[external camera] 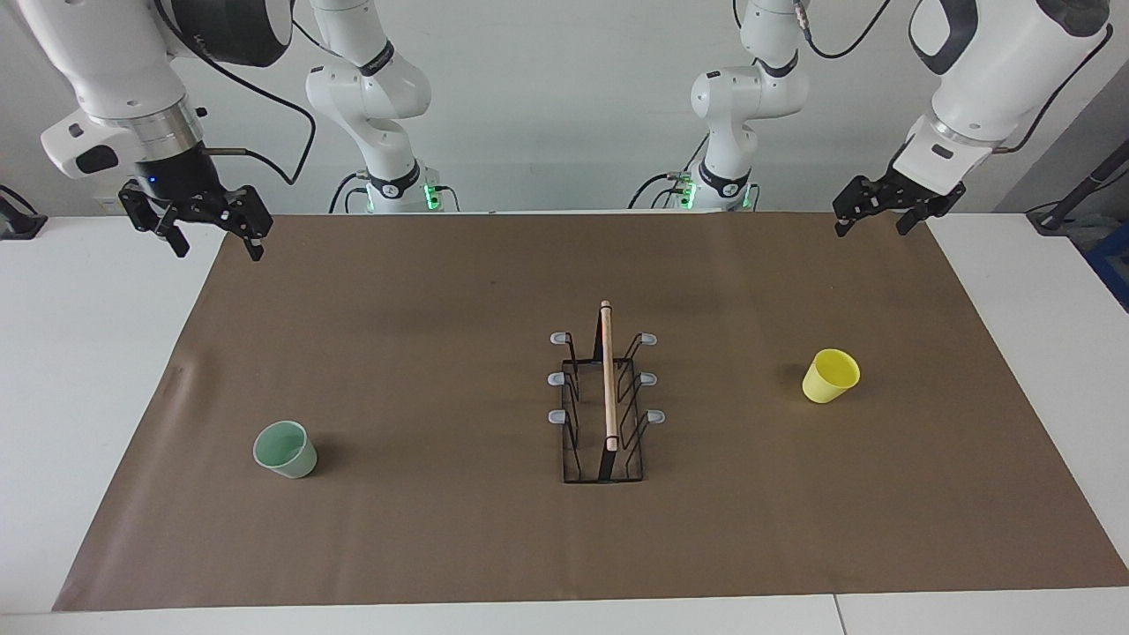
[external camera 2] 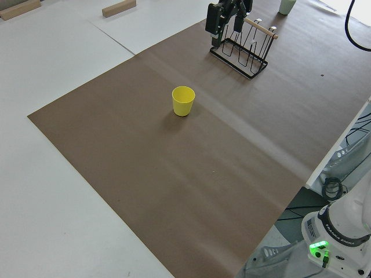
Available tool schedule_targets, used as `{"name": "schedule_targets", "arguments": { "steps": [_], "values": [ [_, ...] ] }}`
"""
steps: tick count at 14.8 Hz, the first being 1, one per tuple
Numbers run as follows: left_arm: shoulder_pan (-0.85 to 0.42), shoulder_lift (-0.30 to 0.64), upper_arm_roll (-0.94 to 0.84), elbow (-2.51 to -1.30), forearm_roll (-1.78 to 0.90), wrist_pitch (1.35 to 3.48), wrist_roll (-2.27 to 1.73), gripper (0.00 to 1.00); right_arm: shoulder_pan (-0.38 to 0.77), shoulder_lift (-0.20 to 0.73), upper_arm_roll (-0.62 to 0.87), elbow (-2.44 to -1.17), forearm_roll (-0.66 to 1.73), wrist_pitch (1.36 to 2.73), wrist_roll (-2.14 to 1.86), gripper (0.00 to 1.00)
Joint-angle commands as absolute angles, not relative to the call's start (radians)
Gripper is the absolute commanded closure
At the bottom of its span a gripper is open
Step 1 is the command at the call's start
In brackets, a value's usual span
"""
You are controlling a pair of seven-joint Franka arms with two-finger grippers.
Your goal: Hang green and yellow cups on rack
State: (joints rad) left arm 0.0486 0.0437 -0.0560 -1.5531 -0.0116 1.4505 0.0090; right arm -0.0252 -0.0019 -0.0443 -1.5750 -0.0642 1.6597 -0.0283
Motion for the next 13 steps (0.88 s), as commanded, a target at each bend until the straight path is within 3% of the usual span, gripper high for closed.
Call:
{"name": "schedule_targets", "arguments": {
  "steps": [1, 5, 8, 10, 13],
  "values": [
    [0.078, 0.295, -0.026, -1.3, -0.011, 1.371, -0.002, 0.0, -0.017, 0.005, -0.04, -1.568, -0.06, 1.637, -0.031, 0.0],
    [0.074, 0.455, 0.132, -1.208, -0.154, 1.396, -0.054, 0.0, -0.02, 0.011, -0.04, -1.615, -0.058, 1.706, -0.169, 0.0],
    [0.075, 0.56, 0.256, -1.178, -0.308, 1.405, -0.17, 0.0, -0.025, 0.067, -0.041, -1.608, -0.093, 1.71, -0.225, 0.0],
    [0.095, 0.566, 0.285, -1.215, -0.435, 1.434, -0.251, 0.0, -0.014, 0.087, -0.037, -1.611, -0.213, 1.761, -0.323, 0.0],
    [0.156, 0.519, 0.291, -1.384, -0.611, 1.529, -0.447, 0.0, 0.012, 0.176, -0.029, -1.574, -0.297, 1.776, -0.368, 0.0]
  ]
}}
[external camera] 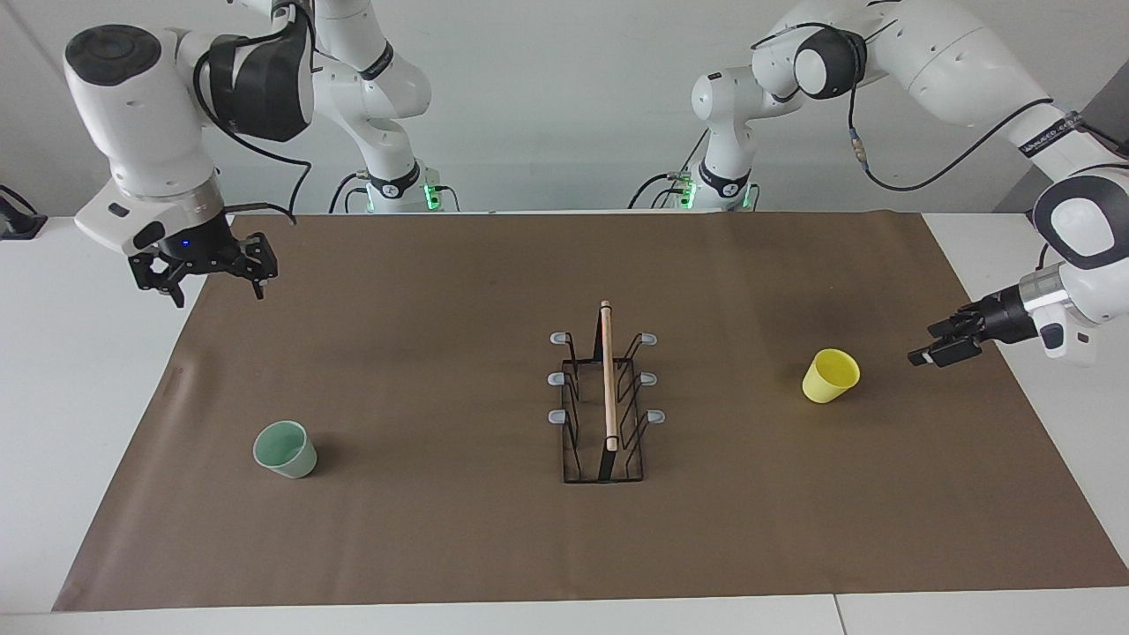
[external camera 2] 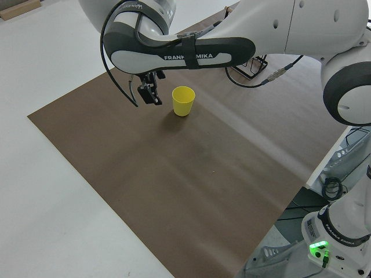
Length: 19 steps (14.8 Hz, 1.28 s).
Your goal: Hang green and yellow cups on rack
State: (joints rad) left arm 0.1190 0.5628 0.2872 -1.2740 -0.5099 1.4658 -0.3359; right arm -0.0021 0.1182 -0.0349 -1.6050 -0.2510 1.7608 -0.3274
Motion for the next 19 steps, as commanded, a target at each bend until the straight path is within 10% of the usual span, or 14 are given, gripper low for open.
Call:
{"name": "schedule_targets", "arguments": {
  "steps": [1, 8, 19],
  "values": [
    [0.167, 0.484, 0.291, -1.467, -0.676, 1.581, -0.521, 0.0, 0.018, 0.21, -0.028, -1.551, -0.323, 1.778, -0.394, 0.0],
    [0.29, 0.267, 0.293, -1.985, -0.968, 1.779, -0.623, 0.0, 0.119, 0.284, -0.026, -1.681, -0.557, 1.904, -0.607, 0.0],
    [0.216, 0.255, 0.296, -1.994, -0.9, 1.818, -0.63, 0.0, 0.29, 0.436, -0.025, -1.71, -0.931, 1.96, -0.739, 0.0]
  ]
}}
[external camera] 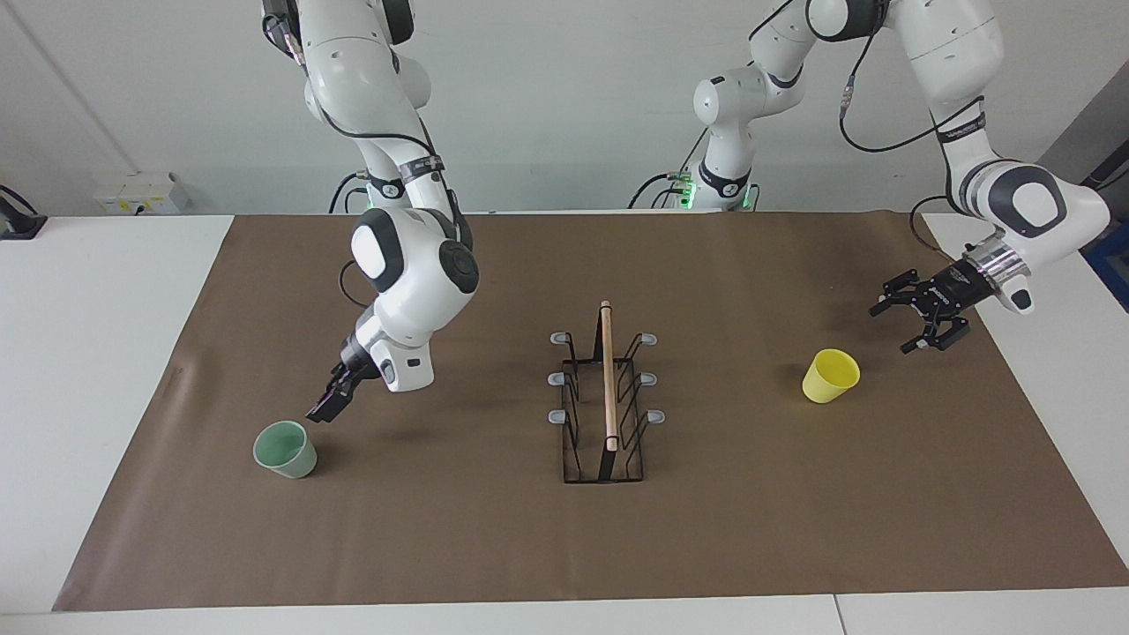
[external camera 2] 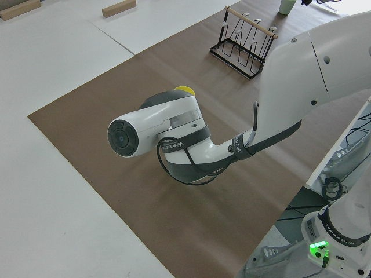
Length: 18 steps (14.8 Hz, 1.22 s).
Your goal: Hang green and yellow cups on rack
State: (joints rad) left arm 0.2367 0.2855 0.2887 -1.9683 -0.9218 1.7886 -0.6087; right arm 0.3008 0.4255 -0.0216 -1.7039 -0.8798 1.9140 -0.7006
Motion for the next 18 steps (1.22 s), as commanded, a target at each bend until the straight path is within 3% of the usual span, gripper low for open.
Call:
{"name": "schedule_targets", "arguments": {
  "steps": [1, 7, 13, 18],
  "values": [
    [0.215, 0.239, 0.298, -1.996, -0.899, 1.818, -0.63, 0.0, 0.281, 0.449, -0.025, -1.712, -0.968, 1.994, -0.761, 0.0],
    [0.215, 0.236, 0.291, -2.031, -0.928, 1.905, -0.859, 0.0, 0.235, 0.511, -0.026, -1.72, -1.066, 2.14, -0.827, 0.0],
    [0.212, 0.229, 0.287, -2.18, -1.152, 1.959, -0.702, 0.0, 0.222, 0.541, -0.025, -1.717, -1.126, 2.163, -0.785, 0.0],
    [0.204, 0.23, 0.285, -2.203, -1.288, 1.902, -0.625, 0.0, 0.199, 0.546, -0.026, -1.741, -1.129, 2.224, -0.776, 0.0]
  ]
}}
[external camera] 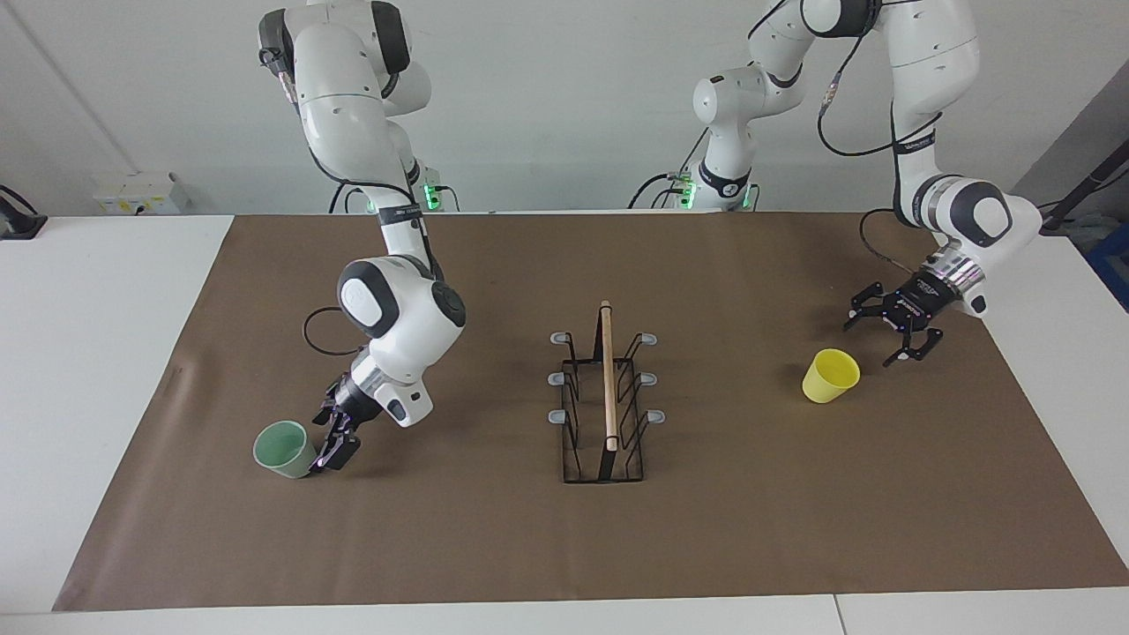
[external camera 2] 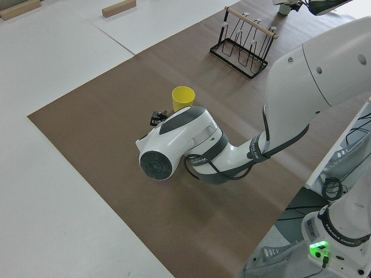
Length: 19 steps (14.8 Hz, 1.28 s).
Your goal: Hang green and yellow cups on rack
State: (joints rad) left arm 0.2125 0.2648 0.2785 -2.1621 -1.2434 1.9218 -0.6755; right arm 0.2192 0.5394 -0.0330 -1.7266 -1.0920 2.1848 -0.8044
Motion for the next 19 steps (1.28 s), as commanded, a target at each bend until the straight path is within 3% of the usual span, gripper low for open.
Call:
{"name": "schedule_targets", "arguments": {
  "steps": [1, 4, 8, 19],
  "values": [
    [0.201, 0.233, 0.287, -2.203, -1.308, 1.898, -0.618, 0.0, 0.198, 0.546, -0.026, -1.741, -1.134, 2.227, -0.776, 0.0],
    [0.186, 0.252, 0.287, -2.203, -1.365, 1.927, -0.614, 0.0, 0.183, 0.546, -0.026, -1.758, -1.179, 2.261, -0.778, 0.0],
    [0.19, 0.345, 0.287, -2.188, -1.457, 1.893, -0.52, 0.0, 0.155, 0.546, -0.026, -1.786, -1.256, 2.315, -0.778, 0.0],
    [0.109, 0.342, 0.287, -2.233, -1.603, 1.933, -0.511, 0.0, 0.106, 0.546, -0.026, -1.804, -1.345, 2.352, -0.776, 0.0]
  ]
}}
